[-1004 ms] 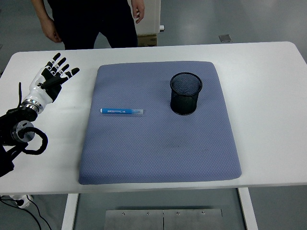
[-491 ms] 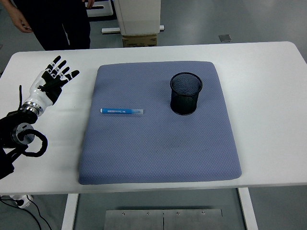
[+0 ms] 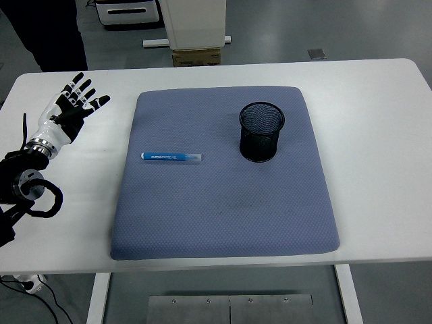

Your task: Left hand places marker in pen holder

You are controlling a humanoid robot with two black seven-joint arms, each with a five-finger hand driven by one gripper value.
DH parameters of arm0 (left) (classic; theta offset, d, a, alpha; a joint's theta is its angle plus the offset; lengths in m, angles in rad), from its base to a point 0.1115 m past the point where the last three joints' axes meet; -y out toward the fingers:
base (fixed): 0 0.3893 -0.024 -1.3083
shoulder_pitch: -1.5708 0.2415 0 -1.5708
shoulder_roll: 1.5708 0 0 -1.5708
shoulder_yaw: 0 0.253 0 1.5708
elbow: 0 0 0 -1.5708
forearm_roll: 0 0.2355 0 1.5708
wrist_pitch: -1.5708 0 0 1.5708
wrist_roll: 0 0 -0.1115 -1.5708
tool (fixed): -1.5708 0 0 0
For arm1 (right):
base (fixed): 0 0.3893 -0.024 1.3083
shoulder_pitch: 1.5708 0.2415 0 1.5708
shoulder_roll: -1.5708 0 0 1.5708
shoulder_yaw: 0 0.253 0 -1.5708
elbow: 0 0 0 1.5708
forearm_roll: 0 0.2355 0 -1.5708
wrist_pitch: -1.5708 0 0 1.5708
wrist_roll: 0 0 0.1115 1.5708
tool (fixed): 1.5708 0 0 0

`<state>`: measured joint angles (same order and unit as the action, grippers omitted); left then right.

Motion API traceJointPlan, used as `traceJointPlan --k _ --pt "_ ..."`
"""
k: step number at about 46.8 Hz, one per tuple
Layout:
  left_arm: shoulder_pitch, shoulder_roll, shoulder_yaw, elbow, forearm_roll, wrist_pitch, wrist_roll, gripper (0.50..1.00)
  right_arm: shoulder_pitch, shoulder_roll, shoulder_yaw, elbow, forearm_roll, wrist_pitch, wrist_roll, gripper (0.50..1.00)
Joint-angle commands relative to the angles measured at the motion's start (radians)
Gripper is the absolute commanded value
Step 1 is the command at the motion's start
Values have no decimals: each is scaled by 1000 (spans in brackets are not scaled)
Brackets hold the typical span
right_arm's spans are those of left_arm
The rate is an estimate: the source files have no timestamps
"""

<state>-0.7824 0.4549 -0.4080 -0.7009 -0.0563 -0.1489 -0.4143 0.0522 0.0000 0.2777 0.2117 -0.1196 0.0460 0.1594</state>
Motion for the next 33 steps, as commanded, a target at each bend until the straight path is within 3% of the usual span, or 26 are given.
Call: traceJointPlan --k 1,12,20,27,33 --pt "2 -5 0 0 48 6 -1 1000 0 0 0 0 0 0 0 1000" --pt "5 -73 0 17 61 61 8 1000 0 0 0 0 0 0 0 1000" --pt "-12 -81 1 12 65 57 -1 1000 0 0 0 -2 0 0 0 1000" --pt "-80 -71 17 12 98 61 -1 1000 0 0 0 0 0 0 0 1000" --pt "-171 -56 116 11 173 60 -3 1000 0 0 0 0 0 0 0 1000"
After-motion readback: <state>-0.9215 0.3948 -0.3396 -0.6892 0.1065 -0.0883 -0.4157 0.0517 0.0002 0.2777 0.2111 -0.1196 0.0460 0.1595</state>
